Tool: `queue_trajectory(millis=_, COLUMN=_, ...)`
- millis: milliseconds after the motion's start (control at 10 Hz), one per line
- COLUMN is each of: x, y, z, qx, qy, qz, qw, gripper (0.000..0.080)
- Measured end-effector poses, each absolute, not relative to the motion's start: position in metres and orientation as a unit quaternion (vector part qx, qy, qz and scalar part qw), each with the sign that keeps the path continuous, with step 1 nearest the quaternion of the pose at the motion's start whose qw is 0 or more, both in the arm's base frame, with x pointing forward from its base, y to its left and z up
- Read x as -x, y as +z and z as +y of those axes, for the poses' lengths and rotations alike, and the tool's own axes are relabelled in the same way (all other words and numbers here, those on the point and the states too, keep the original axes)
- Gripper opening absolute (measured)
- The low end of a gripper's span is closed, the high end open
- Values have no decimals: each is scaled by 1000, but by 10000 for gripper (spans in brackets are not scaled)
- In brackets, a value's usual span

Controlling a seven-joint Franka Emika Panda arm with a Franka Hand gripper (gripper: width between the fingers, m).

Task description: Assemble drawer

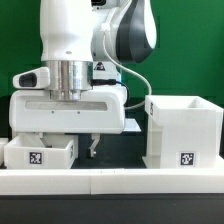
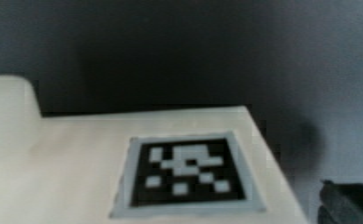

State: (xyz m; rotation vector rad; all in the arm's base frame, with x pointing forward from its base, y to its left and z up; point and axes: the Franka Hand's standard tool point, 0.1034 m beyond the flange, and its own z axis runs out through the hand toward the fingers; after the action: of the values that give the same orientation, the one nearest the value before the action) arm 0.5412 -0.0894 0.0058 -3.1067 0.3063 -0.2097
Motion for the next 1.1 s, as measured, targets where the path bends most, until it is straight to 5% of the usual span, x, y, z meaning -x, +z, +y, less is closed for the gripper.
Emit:
queue_trajectory(millis=100, x=-542, y=5, z=-85, qx=993, qy=-67, qz=95, qw=6, gripper=649)
queue_trajectory(millis=300, x=-542, y=5, z=-84, qx=993, qy=-67, qz=94, qw=6, gripper=392)
queue_trajectory(millis=400, x=-542, y=5, z=-84, qx=993, qy=-67, qz=94, qw=6, gripper=392)
queue_trajectory(millis=600, x=-542, y=5, z=-84, qx=993, qy=-67, qz=94, qw=6, gripper=81)
queue_trajectory(millis=1100, x=-542, y=5, z=-84, qx=993, qy=-67, qz=94, qw=6, gripper=40)
